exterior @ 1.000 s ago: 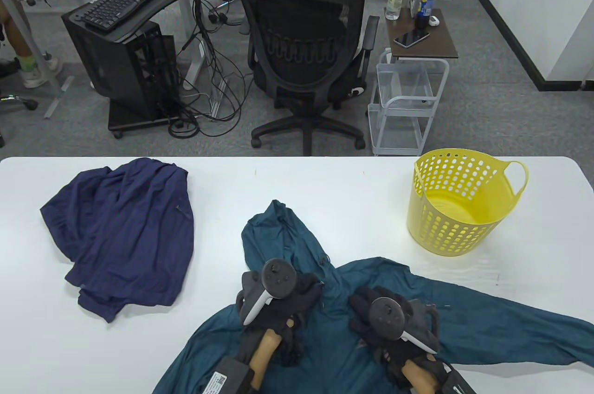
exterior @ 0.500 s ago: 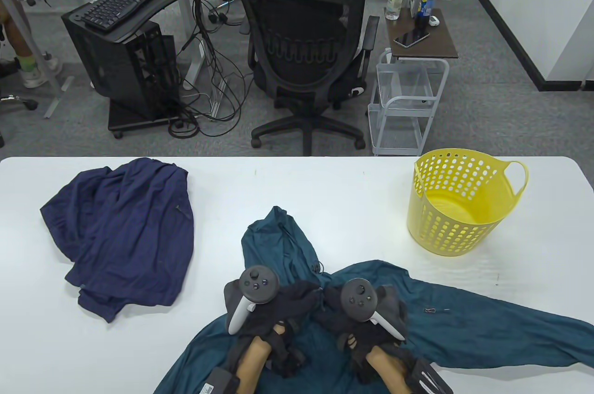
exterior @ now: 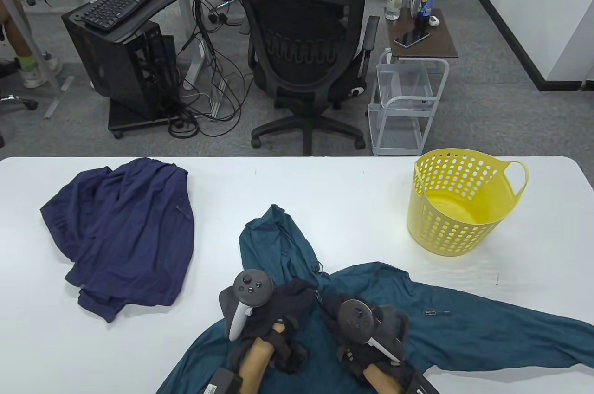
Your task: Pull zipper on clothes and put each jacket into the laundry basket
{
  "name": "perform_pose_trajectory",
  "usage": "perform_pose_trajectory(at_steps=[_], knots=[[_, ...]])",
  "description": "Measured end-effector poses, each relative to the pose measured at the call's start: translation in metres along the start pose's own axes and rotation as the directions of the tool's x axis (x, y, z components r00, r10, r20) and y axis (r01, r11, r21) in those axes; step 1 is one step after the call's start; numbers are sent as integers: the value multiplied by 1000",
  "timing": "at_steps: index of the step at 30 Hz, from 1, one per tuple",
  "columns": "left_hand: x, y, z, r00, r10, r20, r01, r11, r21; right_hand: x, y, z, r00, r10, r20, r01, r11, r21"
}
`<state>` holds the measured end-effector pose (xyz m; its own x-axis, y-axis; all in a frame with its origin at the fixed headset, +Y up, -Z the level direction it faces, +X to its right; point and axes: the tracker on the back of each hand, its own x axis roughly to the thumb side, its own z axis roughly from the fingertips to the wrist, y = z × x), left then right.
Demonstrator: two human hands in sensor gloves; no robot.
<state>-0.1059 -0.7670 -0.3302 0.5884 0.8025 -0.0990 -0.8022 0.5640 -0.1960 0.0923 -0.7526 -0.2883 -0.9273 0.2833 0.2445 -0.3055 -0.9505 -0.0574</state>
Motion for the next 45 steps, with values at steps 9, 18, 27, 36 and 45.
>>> perform_pose_trajectory(at_steps=[9, 18, 27, 36, 45], knots=[[-12, 37, 2, 982, -187, -39, 190, 944, 269, 21, 8, 11, 983, 119, 139, -147, 966, 211], [22, 23, 13, 729, -681, -65, 648, 656, 388, 17, 20, 8, 984, 104, 147, -149, 929, 340], [72, -4, 48, 670, -727, 151, 661, 677, 323, -28, 21, -13, 989, 25, -143, 15, 963, 269], [34, -63, 12, 571, -820, 42, 784, 530, -322, -51, 15, -13, 979, -10, -203, 53, 977, 207], [24, -62, -20, 529, -845, 77, 818, 482, -314, -25, 12, -9, 983, 173, -59, -164, 978, 125]])
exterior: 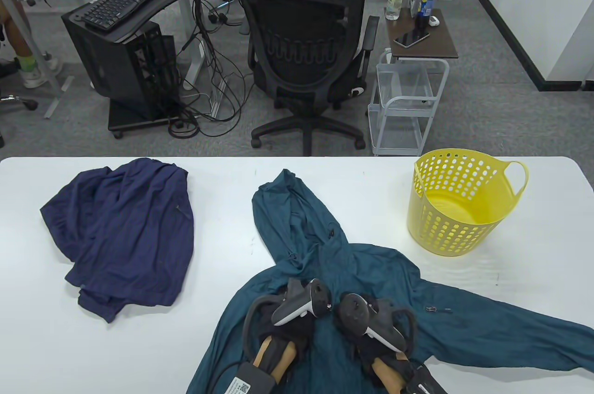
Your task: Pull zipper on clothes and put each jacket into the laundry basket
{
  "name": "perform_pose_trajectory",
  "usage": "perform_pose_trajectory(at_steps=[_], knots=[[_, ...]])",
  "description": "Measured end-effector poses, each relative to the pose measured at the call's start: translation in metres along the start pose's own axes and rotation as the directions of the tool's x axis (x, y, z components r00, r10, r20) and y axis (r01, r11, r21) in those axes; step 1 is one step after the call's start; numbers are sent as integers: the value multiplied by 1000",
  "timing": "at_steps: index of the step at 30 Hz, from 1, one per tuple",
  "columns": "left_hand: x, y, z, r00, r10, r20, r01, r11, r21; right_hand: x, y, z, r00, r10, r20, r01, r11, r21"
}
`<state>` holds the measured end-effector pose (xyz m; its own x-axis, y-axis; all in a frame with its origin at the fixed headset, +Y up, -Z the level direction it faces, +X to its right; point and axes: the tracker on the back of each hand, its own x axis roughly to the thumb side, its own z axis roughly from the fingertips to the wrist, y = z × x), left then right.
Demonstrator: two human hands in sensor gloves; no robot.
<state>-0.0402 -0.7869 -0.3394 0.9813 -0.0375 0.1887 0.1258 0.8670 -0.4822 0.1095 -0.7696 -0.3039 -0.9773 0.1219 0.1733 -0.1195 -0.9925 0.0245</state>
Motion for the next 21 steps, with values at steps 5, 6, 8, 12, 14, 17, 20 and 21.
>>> perform_pose_trajectory(at_steps=[5, 6, 8, 12, 14, 17, 20, 21], knots=[[4, 4, -8, 999, -31, -11, 31, 999, -14, 5, -1, 4, 999, 9, 31, -9, 1000, 7], [2, 4, -10, 1000, -14, -14, 14, 1000, -10, 6, -2, 5, 999, 6, 40, -7, 1000, 12], [-2, 6, -14, 1000, 13, -11, -13, 1000, -6, 8, -3, 8, 998, 12, 61, -14, 1000, 22], [-8, 12, -24, 999, 12, -45, -13, 1000, -12, 14, -7, 15, 996, 21, 91, -25, 999, 40], [-10, 14, -28, 998, 12, -61, -13, 1000, -10, 18, -10, 18, 993, 29, 118, -35, 998, 51], [-13, 19, -36, 997, 6, -79, -8, 1000, -17, 25, -13, 23, 986, 21, 165, -37, 995, 92], [-19, 21, -43, 995, 21, -95, -22, 1000, -11, 30, -14, 27, 982, 40, 185, -60, 992, 107], [-21, 22, -45, 994, 28, -101, -28, 1000, -1, 33, -14, 29, 980, 38, 194, -64, 990, 129]])
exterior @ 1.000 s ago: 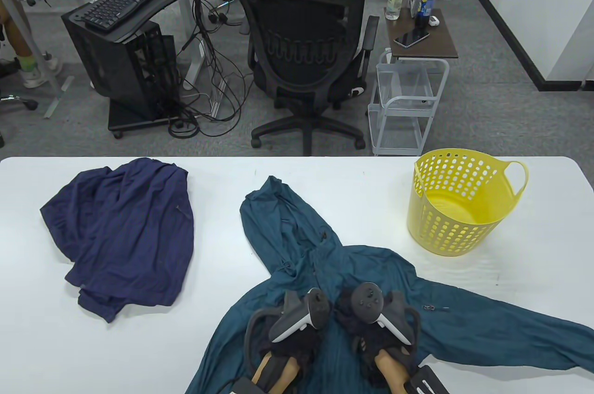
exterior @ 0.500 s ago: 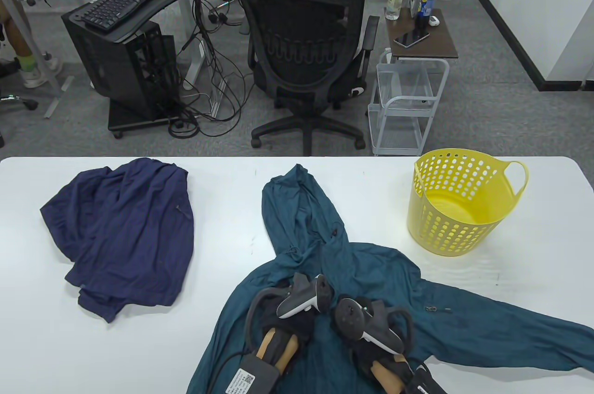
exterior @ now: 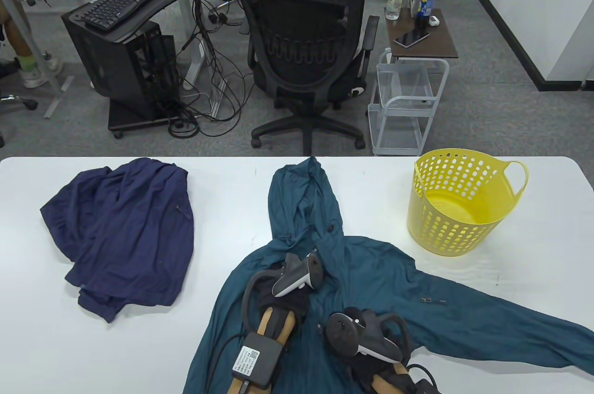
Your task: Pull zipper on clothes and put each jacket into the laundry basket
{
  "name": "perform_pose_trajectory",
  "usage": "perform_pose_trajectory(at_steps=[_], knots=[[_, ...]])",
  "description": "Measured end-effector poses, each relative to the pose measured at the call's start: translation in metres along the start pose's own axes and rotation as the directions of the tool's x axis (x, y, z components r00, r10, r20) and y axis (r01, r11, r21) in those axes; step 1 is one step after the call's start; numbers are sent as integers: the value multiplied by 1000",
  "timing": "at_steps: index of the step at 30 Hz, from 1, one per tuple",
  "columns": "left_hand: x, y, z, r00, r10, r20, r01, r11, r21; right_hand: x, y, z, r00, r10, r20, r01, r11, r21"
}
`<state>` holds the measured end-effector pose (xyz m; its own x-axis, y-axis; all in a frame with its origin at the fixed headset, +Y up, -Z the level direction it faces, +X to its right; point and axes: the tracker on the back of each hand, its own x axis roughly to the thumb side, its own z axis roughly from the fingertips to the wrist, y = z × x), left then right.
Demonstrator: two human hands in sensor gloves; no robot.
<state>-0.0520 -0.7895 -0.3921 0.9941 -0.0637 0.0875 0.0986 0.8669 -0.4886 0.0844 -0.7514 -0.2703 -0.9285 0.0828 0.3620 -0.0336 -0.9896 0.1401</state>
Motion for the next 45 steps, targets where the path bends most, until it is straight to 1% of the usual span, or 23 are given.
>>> perform_pose_trajectory(at_steps=[2, 4, 7, 9, 10, 11, 12, 14, 15, 16, 18, 20, 22, 23, 26, 28, 31, 34, 35, 40, 43, 45], knots=[[-5, 0, -3, 1000, 21, -8, -21, 1000, 7, 0, 2, -1, 999, -43, 4, 43, 998, 34], [-7, 0, -4, 999, 45, -12, -45, 999, 14, -3, 7, -4, 995, -91, -31, 93, 993, 75], [-3, -4, 1, 1000, 1, -7, -1, 998, 55, -12, 11, -7, 990, -126, -63, 131, 988, 77], [-3, -6, 8, 999, 3, 34, -4, 1000, 15, -19, 14, -10, 982, -167, -90, 174, 982, 76], [-3, -6, 13, 998, 26, 56, -24, 999, -40, -22, 15, -11, 978, -181, -109, 188, 980, 64], [-3, -5, 18, 997, 41, 58, -37, 997, -70, -25, 16, -13, 976, -183, -121, 192, 980, 59], [-3, -1, 28, 996, 67, 59, -63, 996, -66, -29, 16, -15, 972, -190, -140, 200, 978, 56], [-1, 8, 48, 993, 84, 83, -88, 995, 46, -34, 18, -17, 964, -204, -169, 214, 976, 43], [1, 12, 61, 992, 84, 97, -96, 989, 117, -37, 19, -19, 960, -211, -185, 221, 975, 34], [5, 15, 74, 991, 84, 107, -101, 981, 163, -40, 19, -20, 956, -219, -196, 230, 973, 32], [14, 14, 93, 989, 60, 136, -86, 977, 193, -45, 21, -22, 947, -239, -216, 249, 968, 21], [23, 7, 98, 988, 26, 153, -50, 987, 155, -49, 21, -24, 939, -256, -230, 264, 965, 5], [29, -7, 91, 985, 6, 171, -14, 999, 43, -55, 21, -26, 931, -266, -251, 272, 962, -8], [29, -14, 84, 990, 6, 144, -4, 1000, -12, -58, 22, -26, 926, -276, -256, 283, 959, -13], [23, -22, 70, 995, -22, 100, 26, 999, -38, -60, 22, -24, 927, -290, -237, 293, 956, -25], [16, -22, 63, 994, 13, 108, -5, 997, -71, -57, 22, -23, 938, -273, -213, 274, 962, -26], [8, -22, 56, 993, 51, 104, -42, 996, -85, -46, 19, -20, 963, -205, -175, 201, 979, -38], [4, -23, 49, 991, 71, 113, -62, 995, -81, -33, 15, -16, 985, -125, -122, 119, 991, -56], [1, -23, 46, 992, 65, 110, -57, 996, -73, -27, 14, -15, 989, -101, -107, 96, 994, -48], [-11, -24, 36, 989, 98, 115, -91, 994, -63, -7, 8, -6, 998, -37, -44, 35, 999, -37], [-19, -24, 32, 986, 124, 111, -118, 991, -61, 3, 5, -2, 1000, -23, 6, 23, 1000, -16], [-25, -24, 30, 986, 135, 100, -130, 990, -59, 12, 5, 0, 999, -9, 43, 9, 1000, 15]])
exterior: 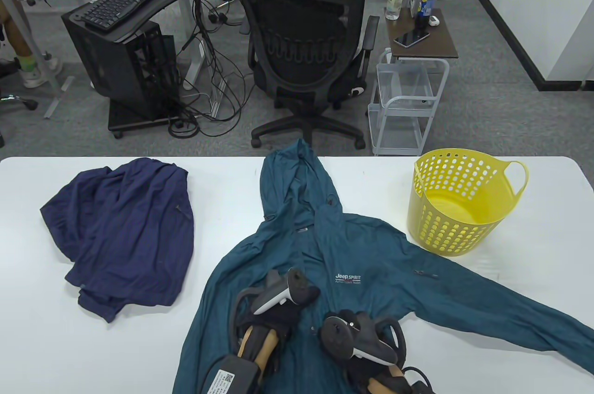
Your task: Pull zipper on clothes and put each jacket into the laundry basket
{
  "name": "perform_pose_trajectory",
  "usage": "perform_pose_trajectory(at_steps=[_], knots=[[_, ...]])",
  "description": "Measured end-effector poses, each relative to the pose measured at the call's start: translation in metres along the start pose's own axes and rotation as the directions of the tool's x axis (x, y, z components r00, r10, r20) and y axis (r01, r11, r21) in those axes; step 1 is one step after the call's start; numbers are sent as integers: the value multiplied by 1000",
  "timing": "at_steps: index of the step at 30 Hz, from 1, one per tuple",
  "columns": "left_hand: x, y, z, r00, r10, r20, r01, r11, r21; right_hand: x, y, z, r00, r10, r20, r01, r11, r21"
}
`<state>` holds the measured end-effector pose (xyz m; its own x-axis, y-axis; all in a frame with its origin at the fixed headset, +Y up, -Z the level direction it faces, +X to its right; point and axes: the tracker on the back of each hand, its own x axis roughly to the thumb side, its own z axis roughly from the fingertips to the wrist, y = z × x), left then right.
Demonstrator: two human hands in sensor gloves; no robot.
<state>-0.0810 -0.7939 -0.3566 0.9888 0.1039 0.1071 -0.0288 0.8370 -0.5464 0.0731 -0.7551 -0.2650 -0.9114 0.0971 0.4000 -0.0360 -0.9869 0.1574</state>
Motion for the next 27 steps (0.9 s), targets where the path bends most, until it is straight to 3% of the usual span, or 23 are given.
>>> perform_pose_trajectory(at_steps=[4, 8, 13, 17, 22, 27], knots=[[-10, 1, 0, 1000, 4, -20, -3, 1000, 12, 13, 2, 3, 997, -24, 79, 17, 996, 89], [-11, 0, 2, 1000, 4, -21, -3, 999, 50, 13, 9, 0, 999, -36, 26, 32, 989, 144], [-6, 11, 22, 998, -63, -18, 66, 983, 174, -2, 12, -6, 988, -140, -66, 146, 983, 107], [4, 21, 45, 999, -27, 27, 20, 965, 260, -15, 11, -12, 977, -168, -133, 178, 982, 67], [28, 20, 62, 997, -37, 67, 21, 973, 228, -34, 13, -19, 953, -208, -221, 219, 975, 26], [44, 1, 52, 995, -75, 58, 74, 997, 16, -54, 15, -25, 932, -238, -275, 242, 970, -21]])
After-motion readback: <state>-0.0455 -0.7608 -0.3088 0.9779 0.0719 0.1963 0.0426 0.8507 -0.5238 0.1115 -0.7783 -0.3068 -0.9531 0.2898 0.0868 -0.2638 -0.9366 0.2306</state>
